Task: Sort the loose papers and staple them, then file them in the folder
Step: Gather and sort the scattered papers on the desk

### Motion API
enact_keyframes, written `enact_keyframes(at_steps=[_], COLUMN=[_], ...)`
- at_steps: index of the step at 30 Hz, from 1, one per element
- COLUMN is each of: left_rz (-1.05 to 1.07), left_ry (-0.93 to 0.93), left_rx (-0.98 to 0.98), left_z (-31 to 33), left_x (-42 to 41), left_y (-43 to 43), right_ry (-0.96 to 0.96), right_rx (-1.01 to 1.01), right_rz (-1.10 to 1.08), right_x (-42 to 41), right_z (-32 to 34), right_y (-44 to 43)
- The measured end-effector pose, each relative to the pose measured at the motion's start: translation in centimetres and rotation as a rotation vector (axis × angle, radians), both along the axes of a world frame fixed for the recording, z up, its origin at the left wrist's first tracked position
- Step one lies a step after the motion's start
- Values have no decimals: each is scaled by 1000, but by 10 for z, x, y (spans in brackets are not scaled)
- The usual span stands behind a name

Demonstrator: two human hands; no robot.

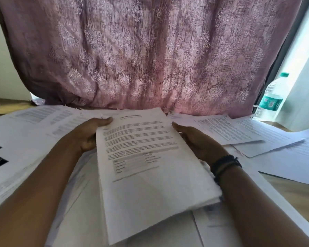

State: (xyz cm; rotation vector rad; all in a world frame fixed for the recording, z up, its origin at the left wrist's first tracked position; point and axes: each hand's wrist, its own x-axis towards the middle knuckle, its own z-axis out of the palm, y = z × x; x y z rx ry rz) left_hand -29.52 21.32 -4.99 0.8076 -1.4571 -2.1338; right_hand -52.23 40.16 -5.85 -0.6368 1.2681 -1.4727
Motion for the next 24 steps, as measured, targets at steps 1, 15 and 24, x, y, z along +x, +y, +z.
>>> enact_keyframes(at_steps=[1, 15, 24], left_rz=[-27, -173, -160], left_ry=[-24, -100, -74], left_rx=[-4, -95, -144], left_z=[1, 0, -2], left_x=[-2, -11, -8], left_y=[3, 18, 10], right_ry=[23, 273, 257], right_rx=[-6, 53, 40], right_rz=[-17, -292, -154], right_x=[2, -5, -4], right_z=[-2, -7, -6], right_y=[-4, -13, -9])
